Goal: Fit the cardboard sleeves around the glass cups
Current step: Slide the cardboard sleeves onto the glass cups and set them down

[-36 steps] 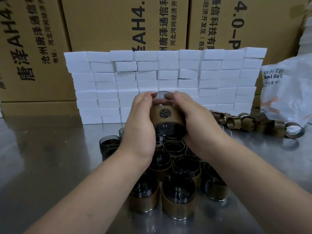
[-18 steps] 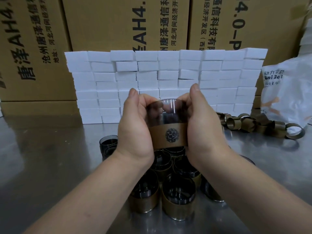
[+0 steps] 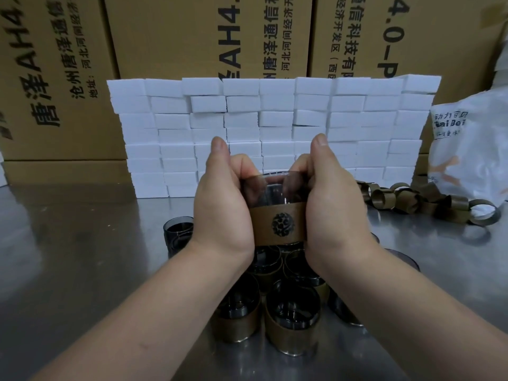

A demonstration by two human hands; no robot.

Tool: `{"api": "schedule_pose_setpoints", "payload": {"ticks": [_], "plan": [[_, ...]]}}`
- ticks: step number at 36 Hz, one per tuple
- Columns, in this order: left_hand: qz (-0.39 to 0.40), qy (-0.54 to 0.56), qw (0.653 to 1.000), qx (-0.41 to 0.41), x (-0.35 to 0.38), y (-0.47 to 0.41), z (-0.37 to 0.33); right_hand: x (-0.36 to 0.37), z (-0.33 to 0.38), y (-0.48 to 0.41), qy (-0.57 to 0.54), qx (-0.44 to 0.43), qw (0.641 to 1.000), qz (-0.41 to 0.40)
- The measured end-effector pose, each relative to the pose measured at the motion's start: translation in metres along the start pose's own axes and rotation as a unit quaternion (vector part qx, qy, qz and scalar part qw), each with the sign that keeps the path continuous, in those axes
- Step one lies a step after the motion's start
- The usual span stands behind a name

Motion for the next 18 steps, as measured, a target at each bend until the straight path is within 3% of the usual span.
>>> {"api": "schedule_pose_setpoints", "payload": {"ticks": [18], "plan": [[0.040,-0.038,0.998,-0.007,-0.0004,-0.0016,0.0016,-0.0022,-0.0024,0.0028,0.045,0.006,0.999,-0.008]]}}
Point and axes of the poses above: each hand's wrist, its own y-axis away from the middle knuckle, its own x-axis out of the palm, z = x × y, the point moved 6 cm from there along -y, towards the middle knuckle, and after that the axes turned 10 degrees about y, right-handed, at the moved point
